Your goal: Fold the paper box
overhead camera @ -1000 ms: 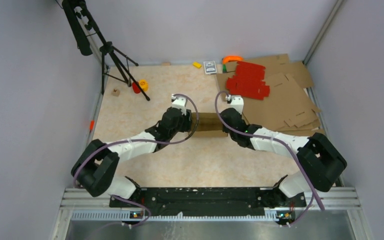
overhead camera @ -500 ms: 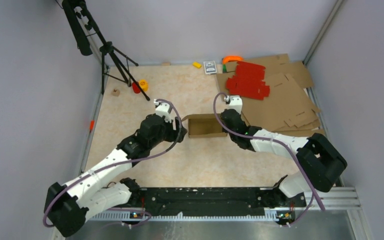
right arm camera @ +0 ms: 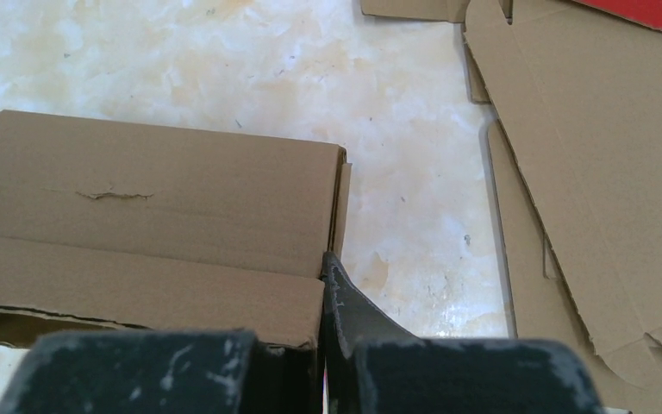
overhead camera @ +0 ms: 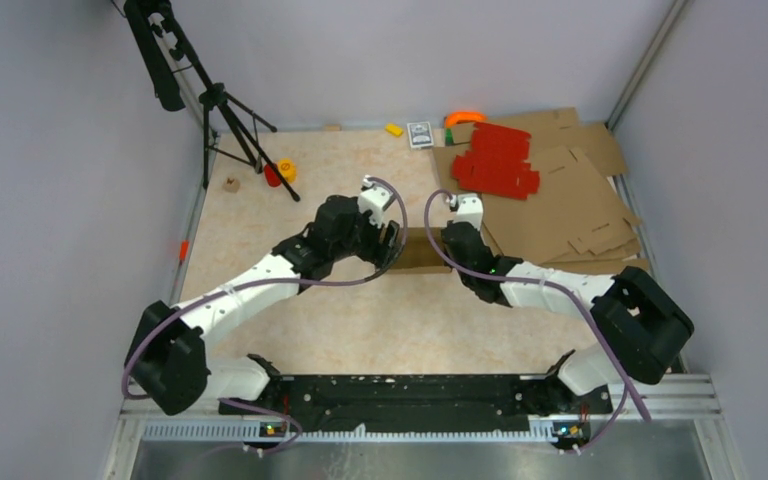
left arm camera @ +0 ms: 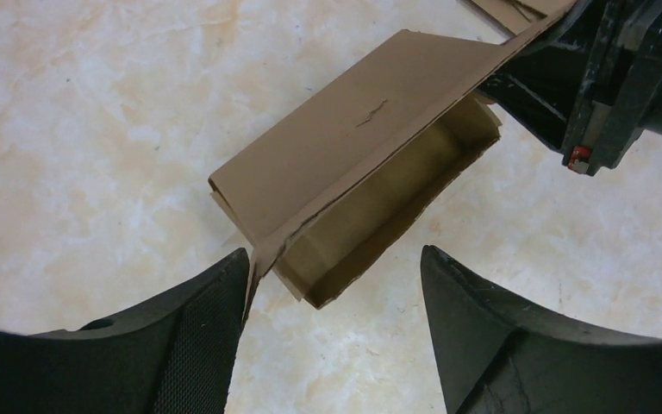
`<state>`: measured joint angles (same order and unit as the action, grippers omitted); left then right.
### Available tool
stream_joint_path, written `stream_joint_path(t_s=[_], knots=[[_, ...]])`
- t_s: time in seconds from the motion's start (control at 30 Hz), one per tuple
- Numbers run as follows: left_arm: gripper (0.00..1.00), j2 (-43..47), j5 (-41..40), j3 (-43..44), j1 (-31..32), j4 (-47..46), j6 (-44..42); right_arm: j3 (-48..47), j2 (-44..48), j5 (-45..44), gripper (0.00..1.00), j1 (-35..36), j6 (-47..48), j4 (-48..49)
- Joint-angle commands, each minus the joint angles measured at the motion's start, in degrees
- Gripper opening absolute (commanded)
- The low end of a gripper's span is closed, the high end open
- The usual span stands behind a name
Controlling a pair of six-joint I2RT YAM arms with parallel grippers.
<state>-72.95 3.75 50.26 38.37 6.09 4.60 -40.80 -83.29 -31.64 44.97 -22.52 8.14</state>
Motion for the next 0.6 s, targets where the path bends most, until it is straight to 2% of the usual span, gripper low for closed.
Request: stream_joint_path(t_s=[0.0,0.17,0.33,0.37,0.4,0.47,0.5,0.57], knots=[[0.66,-2.08,4.87,4.1,0.2,-2.43,-6.56,0.89,0.84,0.61,0.0,1.0,0.68,1.53],[0.53,-4.83,5.67,4.68,0.13,-3.98,-8.62,1.48,1.19,1.46,0.0,1.26,1.62,2.31],[0.2,-8.2,8.77,6.48,0.13,-1.62,-9.46,1.13,0.63,1.26,0.0,1.35,2.64,1.68],[0.14,-8.54,8.86,6.45,0.13,-1.31,-9.46,0.89,0.51,0.95,0.05,1.35,2.77,1.22],[0.07,-8.56,8.51,6.17,0.14,-1.18,-9.3,0.74,0.5,0.88,0.15,1.35,3.16,0.91],[0.0,-8.01,8.28,4.6,0.2,-1.89,-8.9,1.18,1.31,1.49,0.3,1.35,4.07,1.08],[0.0,-7.66,8.32,3.8,0.2,-2.54,-8.67,1.57,1.81,1.95,0.35,1.39,4.25,1.43],[0.0,-6.95,8.42,2.42,0.21,-3.65,-7.96,2.06,3.49,3.16,0.37,1.39,4.47,1.33]])
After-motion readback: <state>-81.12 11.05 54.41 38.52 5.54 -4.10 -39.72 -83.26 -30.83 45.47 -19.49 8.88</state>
